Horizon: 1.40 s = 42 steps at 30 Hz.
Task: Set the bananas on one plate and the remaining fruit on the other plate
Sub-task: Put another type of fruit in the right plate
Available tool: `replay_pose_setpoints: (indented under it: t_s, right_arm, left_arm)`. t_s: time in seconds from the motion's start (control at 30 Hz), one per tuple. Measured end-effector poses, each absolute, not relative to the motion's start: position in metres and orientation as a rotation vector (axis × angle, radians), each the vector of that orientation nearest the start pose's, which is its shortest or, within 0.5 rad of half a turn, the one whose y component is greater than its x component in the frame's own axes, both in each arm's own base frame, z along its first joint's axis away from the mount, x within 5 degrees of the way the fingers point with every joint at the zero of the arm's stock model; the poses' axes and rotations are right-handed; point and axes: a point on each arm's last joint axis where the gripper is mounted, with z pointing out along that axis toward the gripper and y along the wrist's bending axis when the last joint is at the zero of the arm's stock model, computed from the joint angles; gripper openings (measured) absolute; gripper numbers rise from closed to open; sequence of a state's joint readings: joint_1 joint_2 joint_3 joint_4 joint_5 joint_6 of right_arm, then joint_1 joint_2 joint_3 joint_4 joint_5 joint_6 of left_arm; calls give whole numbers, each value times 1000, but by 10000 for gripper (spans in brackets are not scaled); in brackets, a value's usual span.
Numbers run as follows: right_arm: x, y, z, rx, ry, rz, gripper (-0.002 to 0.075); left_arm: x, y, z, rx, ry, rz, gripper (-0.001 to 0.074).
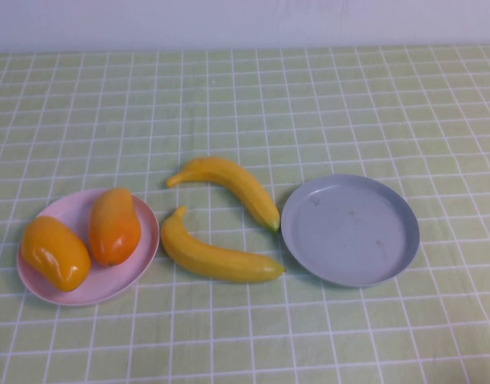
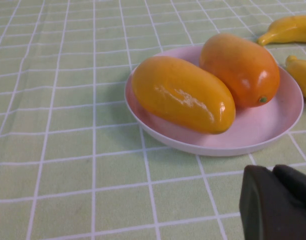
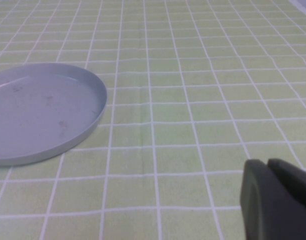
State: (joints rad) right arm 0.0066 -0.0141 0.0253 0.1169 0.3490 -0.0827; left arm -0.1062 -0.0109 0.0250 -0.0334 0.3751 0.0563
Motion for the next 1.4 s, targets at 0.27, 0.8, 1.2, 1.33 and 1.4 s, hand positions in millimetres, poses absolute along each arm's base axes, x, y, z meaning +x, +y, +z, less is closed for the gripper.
replay_pose_setpoints:
  t_s: [0.27, 0.8, 1.2, 1.33, 1.4]
  right_arm:
    - [53, 4, 174, -9, 1842, 60, -17]
    - [56, 2, 192, 12, 1643, 49, -17]
    - [56, -1, 209, 284, 1433, 302, -17]
    - [56, 3, 201, 395, 1507, 457, -17]
    - [57, 8, 200, 425, 1600, 532, -17]
  left_arm:
    - [52, -7, 172, 130, 1869, -68, 4]
    - [52, -7, 172, 130, 1869, -68, 4]
    - [52, -7, 172, 130, 1869, -68, 4]
    - [52, -7, 172, 130, 1869, -68, 4]
    - [52, -7, 172, 130, 1869, -68, 4]
